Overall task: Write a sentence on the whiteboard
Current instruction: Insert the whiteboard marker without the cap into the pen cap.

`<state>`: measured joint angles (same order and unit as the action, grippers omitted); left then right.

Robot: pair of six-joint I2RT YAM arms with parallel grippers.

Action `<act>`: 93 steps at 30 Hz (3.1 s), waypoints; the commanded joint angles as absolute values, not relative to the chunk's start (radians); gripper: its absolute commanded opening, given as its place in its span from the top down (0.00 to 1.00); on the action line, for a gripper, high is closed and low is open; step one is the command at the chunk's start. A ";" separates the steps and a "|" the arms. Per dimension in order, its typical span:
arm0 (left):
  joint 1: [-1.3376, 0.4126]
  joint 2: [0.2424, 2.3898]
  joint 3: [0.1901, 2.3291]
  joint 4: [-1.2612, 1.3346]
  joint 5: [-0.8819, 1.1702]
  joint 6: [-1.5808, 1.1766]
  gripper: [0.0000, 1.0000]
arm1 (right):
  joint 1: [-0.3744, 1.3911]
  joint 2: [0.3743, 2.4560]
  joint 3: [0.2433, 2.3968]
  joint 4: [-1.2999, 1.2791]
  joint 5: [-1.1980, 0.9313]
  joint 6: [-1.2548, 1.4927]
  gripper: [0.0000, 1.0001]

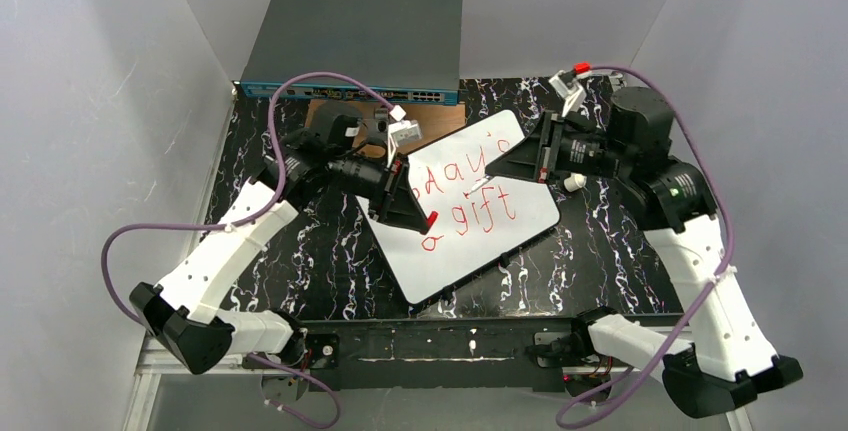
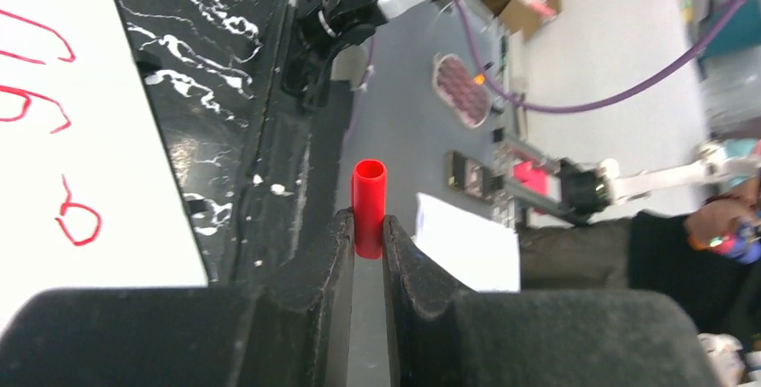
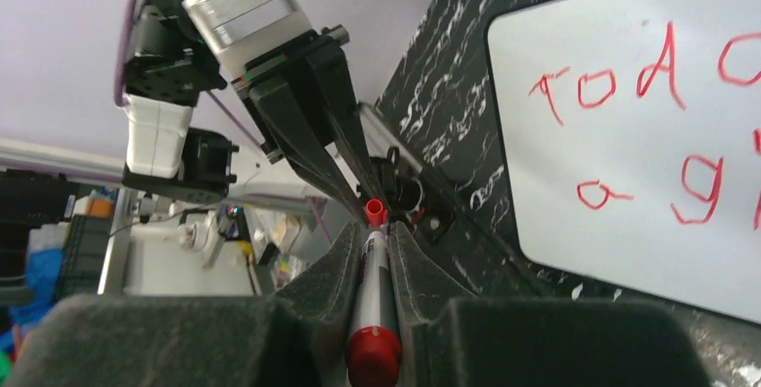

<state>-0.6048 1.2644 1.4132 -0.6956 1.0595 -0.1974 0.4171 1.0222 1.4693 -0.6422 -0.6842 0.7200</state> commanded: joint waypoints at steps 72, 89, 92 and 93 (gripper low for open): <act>-0.781 1.616 1.767 -0.854 0.899 0.091 1.00 | 0.414 1.151 1.387 -0.778 -0.719 0.652 0.99; -0.781 1.694 1.881 -0.795 0.868 -0.097 1.00 | 0.433 1.211 1.407 -0.880 -0.744 0.586 0.99; -0.781 1.699 1.886 -0.779 0.857 -0.112 1.00 | 0.438 1.213 1.403 -0.878 -0.763 0.582 0.99; -0.781 1.703 1.890 -0.773 0.850 -0.122 1.00 | 0.441 1.213 1.401 -0.874 -0.769 0.581 0.99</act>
